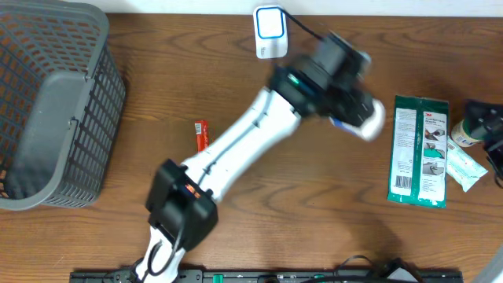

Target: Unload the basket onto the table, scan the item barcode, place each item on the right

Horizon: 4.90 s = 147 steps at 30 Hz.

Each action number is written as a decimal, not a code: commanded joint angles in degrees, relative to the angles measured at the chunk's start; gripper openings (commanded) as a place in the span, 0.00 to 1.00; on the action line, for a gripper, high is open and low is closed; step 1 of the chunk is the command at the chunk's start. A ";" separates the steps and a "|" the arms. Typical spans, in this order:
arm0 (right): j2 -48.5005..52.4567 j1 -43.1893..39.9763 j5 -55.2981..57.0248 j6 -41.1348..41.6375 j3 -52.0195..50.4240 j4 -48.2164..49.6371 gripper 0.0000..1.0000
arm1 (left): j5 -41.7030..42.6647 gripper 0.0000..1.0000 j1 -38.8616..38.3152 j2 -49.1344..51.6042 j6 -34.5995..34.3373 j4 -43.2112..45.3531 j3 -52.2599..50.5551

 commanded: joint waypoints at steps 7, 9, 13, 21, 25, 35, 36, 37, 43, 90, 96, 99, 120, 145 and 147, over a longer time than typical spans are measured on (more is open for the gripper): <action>-7.08 -6.84 -0.98 -1.09 0.55 -1.27 0.99 | -6.45 0.64 -12.02 0.35 4.61 13.94 -9.51; -7.89 -6.84 -0.96 -1.09 0.55 -1.90 0.99 | -9.81 0.64 -14.32 0.72 5.55 17.73 -11.52; -8.63 -6.84 -0.98 -1.57 0.55 -3.30 0.99 | -15.47 0.64 -17.11 2.99 5.62 21.53 -12.98; -8.48 -6.84 -0.94 -3.89 0.55 -4.28 0.99 | -15.45 0.63 -17.68 8.87 9.07 25.88 -12.98; -8.50 -6.80 -0.94 -3.91 0.55 -4.52 0.99 | -16.20 0.69 -17.38 10.36 9.33 26.05 -12.98; -8.09 -6.78 -0.94 -5.01 0.55 -4.68 0.99 | -17.33 0.98 -17.40 10.16 9.42 26.03 -12.98; -8.09 -6.78 -0.94 -5.01 0.55 -4.68 0.99 | -17.33 0.98 -17.40 10.01 9.42 26.03 -12.98; -8.09 -6.78 -0.94 -4.98 0.55 -4.68 0.99 | -17.33 0.98 -17.40 9.86 9.42 26.03 -12.98; -7.56 -6.78 -0.94 -4.98 0.55 -4.68 0.99 | -17.40 0.98 -17.38 7.48 9.42 26.08 -12.98; 21.66 79.95 27.43 1.57 0.55 3.87 0.98 | -25.92 0.98 39.85 -39.17 -2.64 -28.92 -12.98; 35.76 87.65 31.15 1.49 9.29 0.04 0.98 | -25.92 0.98 45.59 -39.98 -1.68 -31.50 -12.98; 42.97 89.64 32.35 -0.11 18.82 -4.72 0.98 | -25.92 0.98 48.46 -40.92 -1.36 -32.33 -12.98; 63.56 100.61 28.98 0.22 30.73 0.79 0.36 | -25.94 0.98 60.08 -42.75 -1.36 -39.32 -13.00; 63.60 95.41 19.12 -1.09 32.37 2.58 0.01 | -25.92 0.98 60.08 -42.75 -1.38 -39.17 -13.00; 61.22 93.53 14.86 -3.32 32.37 2.10 0.01 | -25.92 0.98 60.08 -42.75 -1.38 -39.15 -13.00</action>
